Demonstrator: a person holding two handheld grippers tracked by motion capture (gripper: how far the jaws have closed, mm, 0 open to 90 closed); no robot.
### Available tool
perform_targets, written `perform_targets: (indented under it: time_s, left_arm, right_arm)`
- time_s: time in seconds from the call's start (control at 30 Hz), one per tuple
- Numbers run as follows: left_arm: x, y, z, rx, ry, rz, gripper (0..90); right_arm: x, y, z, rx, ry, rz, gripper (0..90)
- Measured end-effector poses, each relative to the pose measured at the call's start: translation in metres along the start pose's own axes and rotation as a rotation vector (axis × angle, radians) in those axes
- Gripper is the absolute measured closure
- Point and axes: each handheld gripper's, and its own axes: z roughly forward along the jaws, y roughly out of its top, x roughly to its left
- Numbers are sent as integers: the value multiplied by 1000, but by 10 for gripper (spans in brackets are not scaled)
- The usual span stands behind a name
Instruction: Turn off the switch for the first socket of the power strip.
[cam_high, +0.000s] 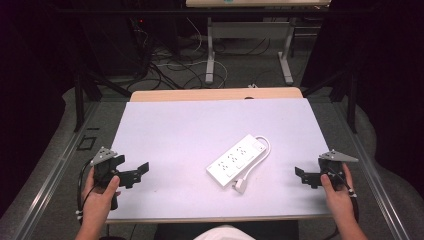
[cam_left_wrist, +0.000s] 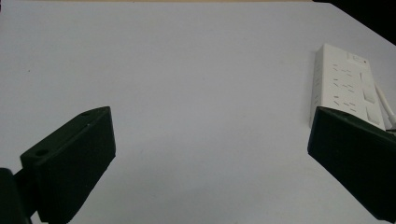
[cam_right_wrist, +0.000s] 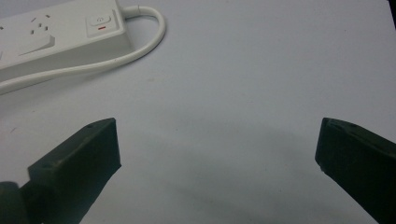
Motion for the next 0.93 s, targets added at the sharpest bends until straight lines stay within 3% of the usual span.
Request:
perform_targets:
  time_s: [0.13, 0.37, 0.93]
  left_arm:
    - [0, -1, 1, 3, 1, 2, 9]
    - [0, -1, 2, 4, 3, 4, 9]
    - [2, -2, 3, 5, 4, 0, 9]
  right_arm:
    - [1, -2, 2, 4, 9, 17, 0]
    - [-1, -3, 3, 0, -15, 6, 0]
    - [-1, -4, 4, 10, -14, 14, 0]
